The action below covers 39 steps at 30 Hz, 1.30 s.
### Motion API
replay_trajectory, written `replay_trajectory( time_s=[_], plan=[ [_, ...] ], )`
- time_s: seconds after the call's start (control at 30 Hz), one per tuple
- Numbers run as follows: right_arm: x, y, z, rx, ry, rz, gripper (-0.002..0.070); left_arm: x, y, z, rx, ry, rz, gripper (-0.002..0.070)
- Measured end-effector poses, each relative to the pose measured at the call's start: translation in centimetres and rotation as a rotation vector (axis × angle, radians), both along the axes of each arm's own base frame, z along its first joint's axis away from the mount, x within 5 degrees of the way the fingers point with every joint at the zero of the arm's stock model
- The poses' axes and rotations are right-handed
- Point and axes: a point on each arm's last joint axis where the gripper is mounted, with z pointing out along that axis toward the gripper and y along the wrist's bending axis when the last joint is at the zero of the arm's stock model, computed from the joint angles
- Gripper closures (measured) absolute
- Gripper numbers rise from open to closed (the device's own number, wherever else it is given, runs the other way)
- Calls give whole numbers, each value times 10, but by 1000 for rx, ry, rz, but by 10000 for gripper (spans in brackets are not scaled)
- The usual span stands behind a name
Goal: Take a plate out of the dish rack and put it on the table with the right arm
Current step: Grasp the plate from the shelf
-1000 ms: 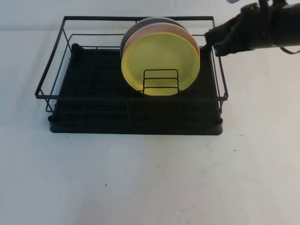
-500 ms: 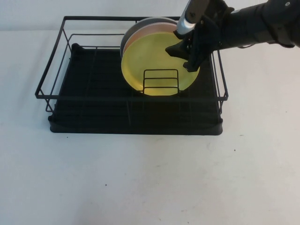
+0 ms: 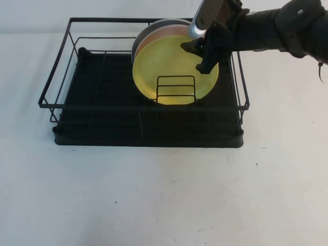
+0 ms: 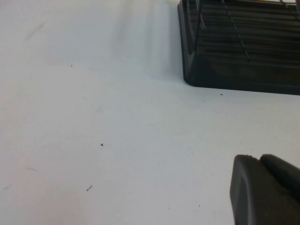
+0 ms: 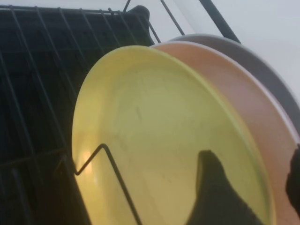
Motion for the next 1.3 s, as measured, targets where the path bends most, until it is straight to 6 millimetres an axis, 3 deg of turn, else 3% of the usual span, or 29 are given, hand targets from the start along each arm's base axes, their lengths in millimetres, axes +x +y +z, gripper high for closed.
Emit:
replay_trajectory(
  time_s=[0.6, 0.73, 0.83, 1.0, 1.13, 1.3],
  plan=[
    [16, 3, -22, -51, -41, -33, 385, 0, 0, 0, 0, 0, 0, 679],
    [17, 3, -22, -50, -48, -44, 473, 0, 0, 0, 0, 0, 0, 679],
    [17, 2, -22, -47, -48, -47, 595, 0, 0, 0, 0, 0, 0, 679],
    [16, 4, -22, -29, -34, -41, 613, 0, 0, 0, 0, 0, 0, 679],
    [12, 3, -9, -14, -56, -41, 613, 0, 0, 0, 0, 0, 0, 679],
    [-7, -4, 40, 41, -136, -50, 614, 0, 0, 0, 0, 0, 0, 679]
  ],
)
